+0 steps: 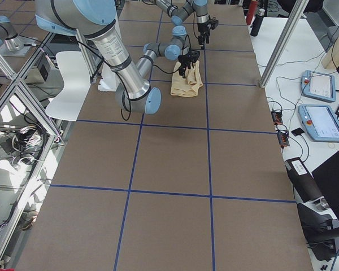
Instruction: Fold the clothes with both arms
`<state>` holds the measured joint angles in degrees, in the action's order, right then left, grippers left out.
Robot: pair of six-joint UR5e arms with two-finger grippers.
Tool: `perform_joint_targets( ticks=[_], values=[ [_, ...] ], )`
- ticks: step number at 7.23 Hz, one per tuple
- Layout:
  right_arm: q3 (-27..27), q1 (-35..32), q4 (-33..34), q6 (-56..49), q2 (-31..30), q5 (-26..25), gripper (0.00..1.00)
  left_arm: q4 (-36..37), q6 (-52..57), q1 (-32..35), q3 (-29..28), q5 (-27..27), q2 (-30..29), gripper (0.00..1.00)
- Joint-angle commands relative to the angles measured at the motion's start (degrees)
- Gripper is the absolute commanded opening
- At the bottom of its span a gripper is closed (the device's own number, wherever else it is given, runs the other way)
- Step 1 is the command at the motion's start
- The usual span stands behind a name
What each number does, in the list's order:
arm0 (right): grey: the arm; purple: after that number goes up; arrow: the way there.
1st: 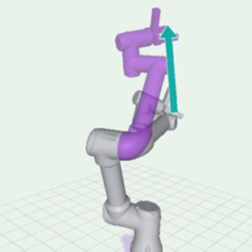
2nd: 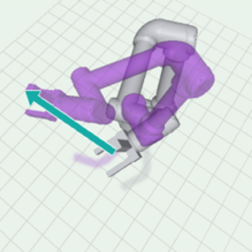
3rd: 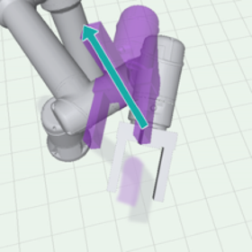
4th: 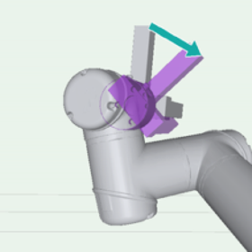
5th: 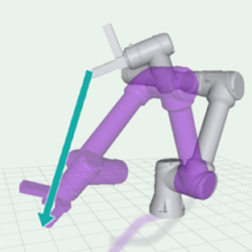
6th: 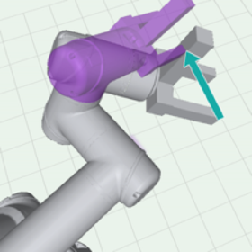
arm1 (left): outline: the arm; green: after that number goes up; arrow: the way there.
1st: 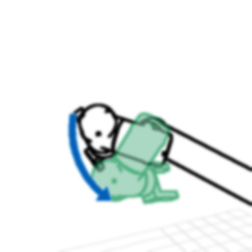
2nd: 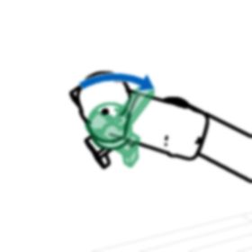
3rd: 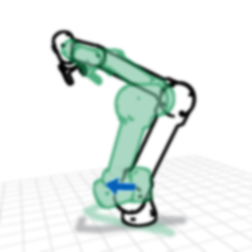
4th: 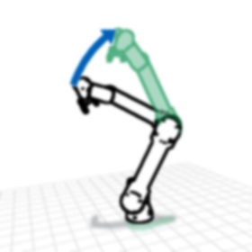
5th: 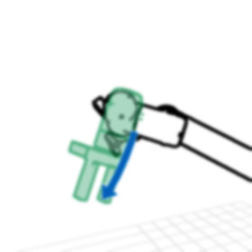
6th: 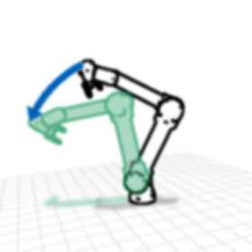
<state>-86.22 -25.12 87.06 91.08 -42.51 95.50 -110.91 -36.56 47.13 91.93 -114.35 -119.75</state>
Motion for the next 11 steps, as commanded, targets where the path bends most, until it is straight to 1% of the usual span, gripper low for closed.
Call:
perform_joint_targets(
  ticks=[1,2,3,4,5,7,9,11],
  values=[
    [3.8,1.5,-0.3,-11.7,1.4,-2.5,1.0,0.0,0.1,0.2,0.0,-0.1,0.2,1.0],
    [4.9,1.5,-0.5,-14.2,1.5,-3.2,1.0,0.0,0.1,0.2,0.0,-0.1,0.3,1.0],
    [7.6,1.3,-2.0,-16.0,2.2,-5.0,1.0,-0.1,0.0,0.2,0.1,-0.1,1.0,1.0],
    [11.6,0.8,-7.2,-16.6,2.7,-6.7,1.0,-0.1,-0.1,0.2,0.5,-0.1,1.7,1.0],
    [15.1,-1.9,-8.8,-19.4,4.2,-7.0,1.0,-0.2,-0.1,0.2,0.5,-0.1,1.9,1.0],
    [20.8,-7.5,-9.1,-23.4,8.3,-6.4,1.0,-0.1,-0.1,0.2,0.9,-0.1,2.1,1.0],
    [23.7,-9.6,-12.3,-24.5,8.8,-6.4,1.0,-0.1,-0.1,0.2,1.0,-0.1,2.2,1.0],
    [23.7,-9.7,-12.4,-24.6,8.8,-6.1,1.0,-0.1,-0.2,0.2,1.2,-0.1,2.2,1.0]
  ],
)
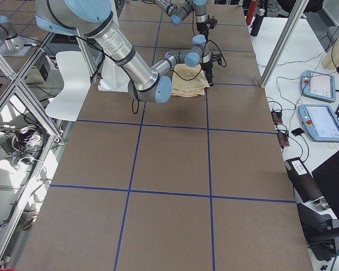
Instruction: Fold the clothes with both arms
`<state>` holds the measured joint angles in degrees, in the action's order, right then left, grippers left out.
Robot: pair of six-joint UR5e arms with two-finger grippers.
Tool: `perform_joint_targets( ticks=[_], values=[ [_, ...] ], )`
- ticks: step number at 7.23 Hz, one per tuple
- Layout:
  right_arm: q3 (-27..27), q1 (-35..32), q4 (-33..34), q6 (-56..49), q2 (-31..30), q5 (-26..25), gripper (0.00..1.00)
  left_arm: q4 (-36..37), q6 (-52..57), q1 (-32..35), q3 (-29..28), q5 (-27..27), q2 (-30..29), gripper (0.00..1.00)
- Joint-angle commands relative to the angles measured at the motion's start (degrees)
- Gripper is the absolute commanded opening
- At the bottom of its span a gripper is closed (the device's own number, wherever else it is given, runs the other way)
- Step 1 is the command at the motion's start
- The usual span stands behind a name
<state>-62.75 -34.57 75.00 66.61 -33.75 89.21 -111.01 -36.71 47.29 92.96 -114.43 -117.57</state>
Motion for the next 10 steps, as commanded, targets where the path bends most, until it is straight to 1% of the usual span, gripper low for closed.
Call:
perform_joint_targets(
  ticks=[1,2,3,4,5,6,7,8,9,10],
  values=[
    [0.2,-0.7,-0.3,0.1,0.2,1.5,1.0,0.1,-0.1,0.0,0.4,0.0,0.1,1.0],
    [-0.8,-2.9,0.1,-1.6,-0.3,8.2,1.0,0.2,0.0,0.1,2.1,-0.1,1.3,1.0],
    [-4.4,-5.1,1.5,-3.3,-3.0,13.0,1.0,1.6,0.5,0.6,6.7,0.0,4.3,1.0],
    [-12.5,-7.8,4.8,-7.0,-8.9,17.3,1.0,4.0,1.6,0.9,11.3,-0.1,7.2,1.0],
    [-23.1,-10.8,9.4,-13.8,-16.6,20.4,1.0,8.9,5.8,2.4,14.8,-0.1,7.9,1.0],
    [-32.1,-14.1,13.6,-21.1,-23.7,23.6,1.0,13.9,10.8,5.0,18.5,-0.1,9.4,1.0],
    [-39.2,-17.1,15.2,-26.4,-30.5,26.6,1.0,15.8,16.5,8.7,20.2,-0.4,11.4,1.0],
    [-45.3,-20.2,15.2,-31.3,-38.2,29.3,1.0,15.7,24.1,13.6,20.2,-4.9,14.7,1.0],
    [-48.5,-24.8,15.1,-39.2,-45.3,33.1,1.0,15.8,33.6,20.3,19.7,-7.9,18.1,1.0],
    [-50.3,-29.3,14.7,-46.6,-51.9,35.6,1.0,15.9,41.4,25.3,18.9,-8.2,21.2,1.0]
  ],
)
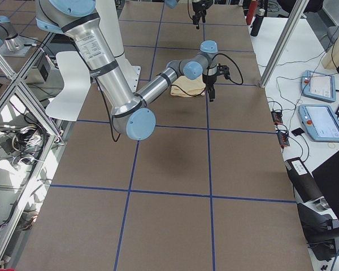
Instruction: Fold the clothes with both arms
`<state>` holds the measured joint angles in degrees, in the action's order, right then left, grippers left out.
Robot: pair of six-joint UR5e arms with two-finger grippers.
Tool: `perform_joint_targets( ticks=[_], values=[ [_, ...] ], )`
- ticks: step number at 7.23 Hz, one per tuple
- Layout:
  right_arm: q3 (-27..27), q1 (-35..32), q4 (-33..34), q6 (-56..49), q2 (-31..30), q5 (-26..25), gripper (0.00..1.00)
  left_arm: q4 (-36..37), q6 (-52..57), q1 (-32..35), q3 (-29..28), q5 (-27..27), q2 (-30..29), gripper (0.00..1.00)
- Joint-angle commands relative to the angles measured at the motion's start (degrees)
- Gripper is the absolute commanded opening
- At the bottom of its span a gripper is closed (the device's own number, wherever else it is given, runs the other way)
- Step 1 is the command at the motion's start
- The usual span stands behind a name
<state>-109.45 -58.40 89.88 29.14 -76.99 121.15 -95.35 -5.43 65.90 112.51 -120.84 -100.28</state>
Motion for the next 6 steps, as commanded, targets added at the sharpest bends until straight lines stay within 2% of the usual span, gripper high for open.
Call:
perform_joint_targets(
  ticks=[1,2,4,6],
  values=[
    [-3.9,-10.4,-0.5,-18.1,-14.5,5.1,1.0,0.3,15.0,10.8,-2.3,-1.9,6.2,1.0],
    [-3.8,-14.9,-0.6,-24.9,-19.4,7.2,1.0,0.3,18.3,14.5,-4.1,-2.2,8.6,1.0],
    [-4.3,-25.6,0.1,-34.6,-29.7,9.4,1.0,-0.2,18.4,20.5,-4.9,-9.7,14.1,1.0],
    [-4.3,-31.3,-0.6,-35.2,-35.8,10.6,1.0,0.3,17.7,22.7,-5.9,-8.6,16.8,1.0]
  ],
)
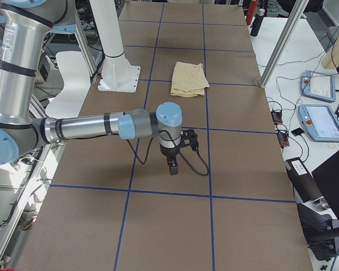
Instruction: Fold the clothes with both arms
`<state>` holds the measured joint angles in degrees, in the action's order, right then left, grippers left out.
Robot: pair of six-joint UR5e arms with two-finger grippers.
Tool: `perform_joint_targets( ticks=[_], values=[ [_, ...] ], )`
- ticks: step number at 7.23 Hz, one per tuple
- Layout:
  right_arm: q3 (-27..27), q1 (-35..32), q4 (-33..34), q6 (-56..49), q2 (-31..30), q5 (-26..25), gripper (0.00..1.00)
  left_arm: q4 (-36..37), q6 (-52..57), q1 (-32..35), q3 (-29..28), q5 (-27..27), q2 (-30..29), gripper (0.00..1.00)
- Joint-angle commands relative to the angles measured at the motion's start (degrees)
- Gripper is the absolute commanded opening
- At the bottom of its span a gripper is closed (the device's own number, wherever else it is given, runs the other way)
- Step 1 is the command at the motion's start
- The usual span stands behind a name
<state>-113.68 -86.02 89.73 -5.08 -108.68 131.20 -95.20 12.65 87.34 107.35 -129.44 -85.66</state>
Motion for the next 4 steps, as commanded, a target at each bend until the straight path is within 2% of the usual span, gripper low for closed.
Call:
perform_joint_targets(
  ticks=[1,4],
  values=[
    [0.2,-4.1,-0.4,-0.6,-4.6,0.6,1.0,0.0,-0.6,1.6,-1.0,0.5,2.5,1.0],
    [0.2,-3.9,-0.4,1.3,-3.9,0.6,1.0,0.5,-1.8,1.7,-1.9,-0.8,2.5,1.0]
  ],
)
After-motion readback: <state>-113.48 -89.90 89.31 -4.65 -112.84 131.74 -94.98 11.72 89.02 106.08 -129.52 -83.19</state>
